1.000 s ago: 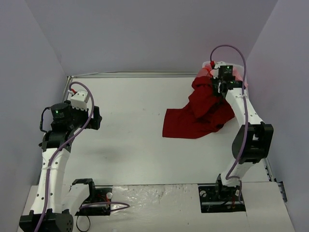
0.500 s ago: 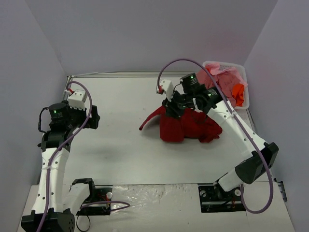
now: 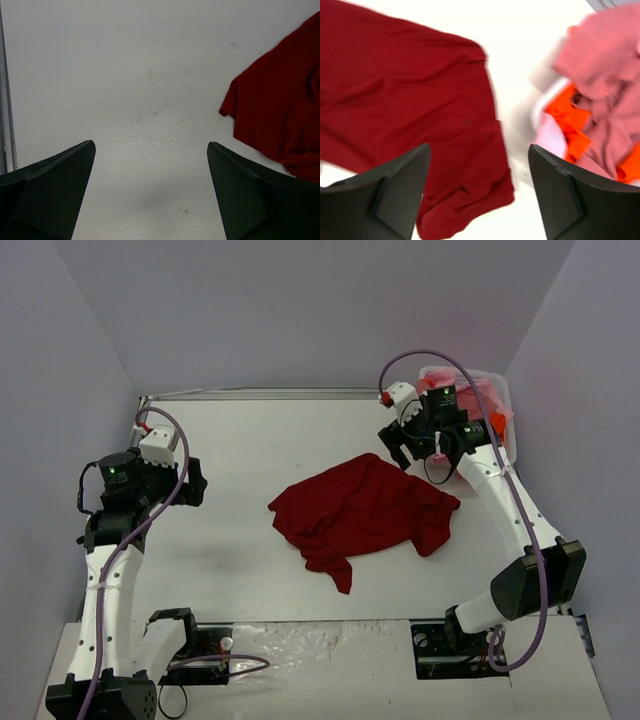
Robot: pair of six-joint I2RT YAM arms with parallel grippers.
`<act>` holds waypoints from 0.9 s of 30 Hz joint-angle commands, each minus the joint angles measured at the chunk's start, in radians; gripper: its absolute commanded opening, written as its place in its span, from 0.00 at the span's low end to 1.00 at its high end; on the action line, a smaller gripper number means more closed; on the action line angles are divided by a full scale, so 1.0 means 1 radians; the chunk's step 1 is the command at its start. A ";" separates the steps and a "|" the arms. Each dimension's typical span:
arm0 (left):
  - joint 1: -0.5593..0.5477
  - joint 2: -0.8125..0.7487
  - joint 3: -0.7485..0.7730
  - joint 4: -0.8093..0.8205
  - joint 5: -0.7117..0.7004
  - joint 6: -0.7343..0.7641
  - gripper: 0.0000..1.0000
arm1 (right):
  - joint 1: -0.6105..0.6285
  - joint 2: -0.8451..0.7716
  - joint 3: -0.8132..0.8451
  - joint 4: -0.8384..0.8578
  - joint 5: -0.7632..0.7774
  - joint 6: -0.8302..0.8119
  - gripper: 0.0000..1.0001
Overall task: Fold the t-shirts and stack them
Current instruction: Move the tshirt to the center of the board
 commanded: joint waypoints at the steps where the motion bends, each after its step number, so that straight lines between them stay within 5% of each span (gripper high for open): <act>1: -0.005 -0.006 0.013 0.026 0.036 -0.015 0.94 | -0.031 0.004 -0.018 0.077 0.154 0.051 0.74; 5: -0.019 -0.013 0.006 0.030 0.034 -0.010 0.94 | -0.052 0.106 0.007 0.084 0.130 0.056 0.40; 6: -0.022 -0.014 0.003 0.029 0.031 -0.007 0.94 | -0.052 0.167 0.022 0.086 0.136 0.068 0.22; 8: -0.028 -0.017 0.000 0.032 0.024 -0.001 0.94 | -0.053 0.255 0.074 0.087 0.134 0.085 0.12; 13: -0.036 -0.026 0.006 0.024 0.011 0.005 0.94 | -0.055 0.395 0.166 0.094 0.146 0.120 0.01; 27: -0.064 -0.023 0.023 0.000 0.007 0.048 0.94 | -0.151 0.470 0.151 0.169 0.375 0.199 0.00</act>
